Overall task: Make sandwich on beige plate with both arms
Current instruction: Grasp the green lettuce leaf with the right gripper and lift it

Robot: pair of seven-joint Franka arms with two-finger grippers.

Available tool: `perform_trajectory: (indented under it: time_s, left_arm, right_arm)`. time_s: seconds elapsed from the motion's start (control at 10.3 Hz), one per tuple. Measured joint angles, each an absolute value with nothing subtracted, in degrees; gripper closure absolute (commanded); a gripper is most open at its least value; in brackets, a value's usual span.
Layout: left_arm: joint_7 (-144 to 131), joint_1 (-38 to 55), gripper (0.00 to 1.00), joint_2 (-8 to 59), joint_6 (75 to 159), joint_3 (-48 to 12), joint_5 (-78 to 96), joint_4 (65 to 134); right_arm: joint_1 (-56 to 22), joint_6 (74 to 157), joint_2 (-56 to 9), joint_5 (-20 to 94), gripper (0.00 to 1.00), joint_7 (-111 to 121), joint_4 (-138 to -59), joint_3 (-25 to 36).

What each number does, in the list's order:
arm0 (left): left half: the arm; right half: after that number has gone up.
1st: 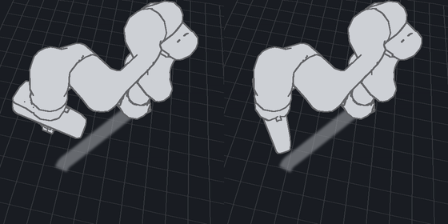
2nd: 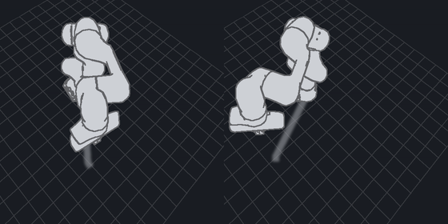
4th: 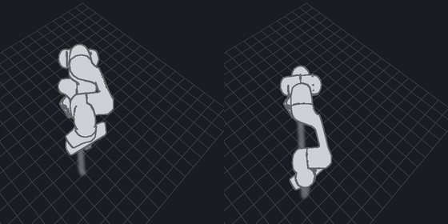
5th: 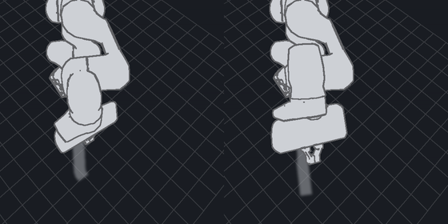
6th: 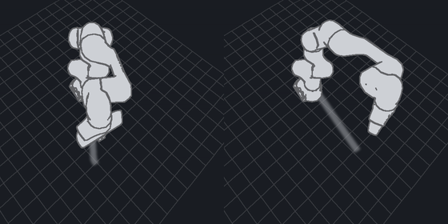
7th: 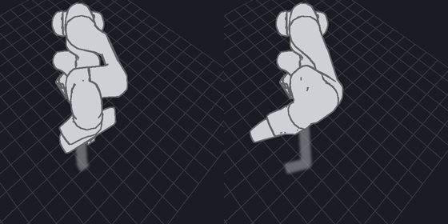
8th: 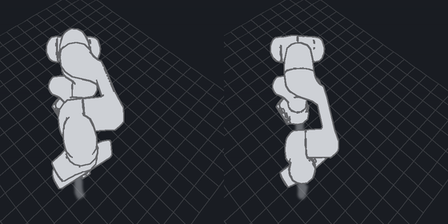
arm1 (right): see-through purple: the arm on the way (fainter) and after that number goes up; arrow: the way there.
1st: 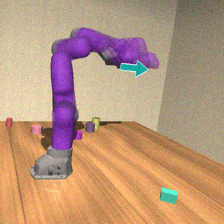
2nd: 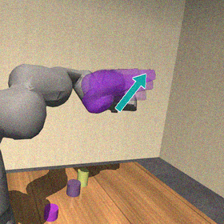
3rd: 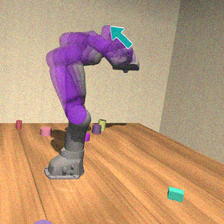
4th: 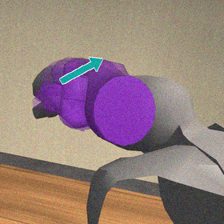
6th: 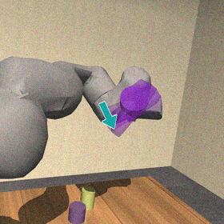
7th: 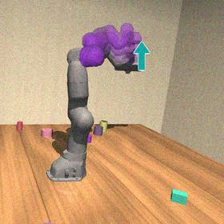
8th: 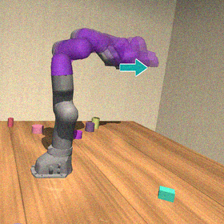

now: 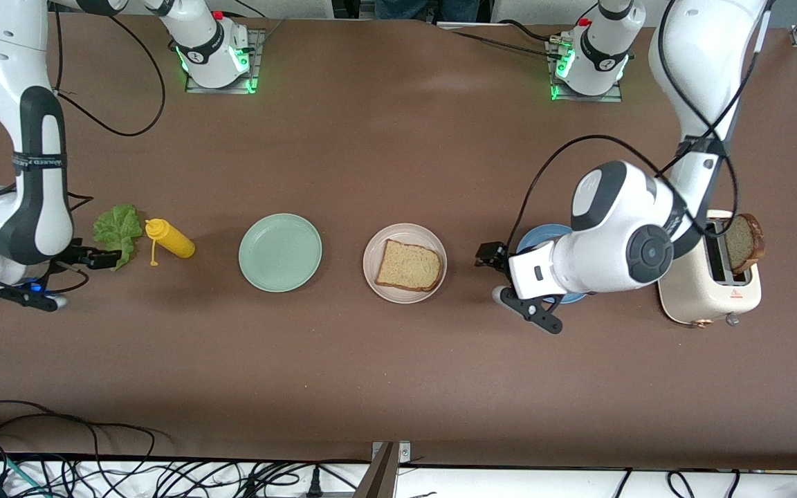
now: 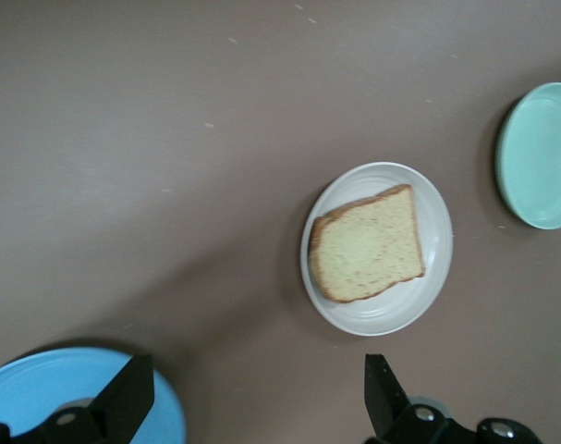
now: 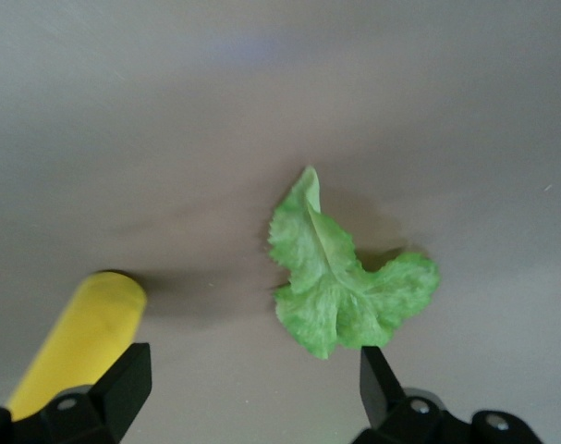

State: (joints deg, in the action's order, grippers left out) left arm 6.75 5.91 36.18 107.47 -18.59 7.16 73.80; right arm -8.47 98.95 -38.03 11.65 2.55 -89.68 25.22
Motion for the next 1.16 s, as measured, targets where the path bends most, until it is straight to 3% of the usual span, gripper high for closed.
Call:
perform_trajectory:
  time_s: [0.58, 0.68, 0.78, 0.97, 1.07, 1.16]
  left_arm:
    - [5.3, 3.8, 0.00, 26.0, 98.5, -11.8, 2.1, 73.7]
    - [5.3, 2.4, 0.00, 24.9, 97.9, -11.7, 2.1, 73.7]
    - [5.3, 1.3, 0.00, 24.0, 96.5, -11.7, 2.1, 73.7]
    - [5.3, 0.4, 0.00, 22.6, 93.9, -11.7, 2.1, 73.7]
    - [5.2, 0.3, 0.00, 21.7, 93.2, -11.5, 2.1, 73.7]
    - [5.1, 0.0, 0.00, 20.7, 91.9, -11.2, 2.1, 73.7]
  right_arm:
    - [-8.4, 109.4, -38.1, 11.1, 0.00, 2.6, -101.4, 25.9]
    - [-8.4, 110.3, -38.3, 11.1, 0.06, 2.6, -102.5, 25.9]
    - [-8.4, 111.1, -38.8, 11.1, 0.36, 2.6, -102.9, 25.9]
    - [-8.5, 111.8, -39.6, 11.1, 0.74, 2.5, -103.0, 25.9]
    - [-8.5, 111.8, -39.7, 11.1, 0.93, 2.3, -103.0, 25.9]
    - [-8.5, 111.8, -39.7, 11.1, 1.00, 1.8, -103.0, 25.9]
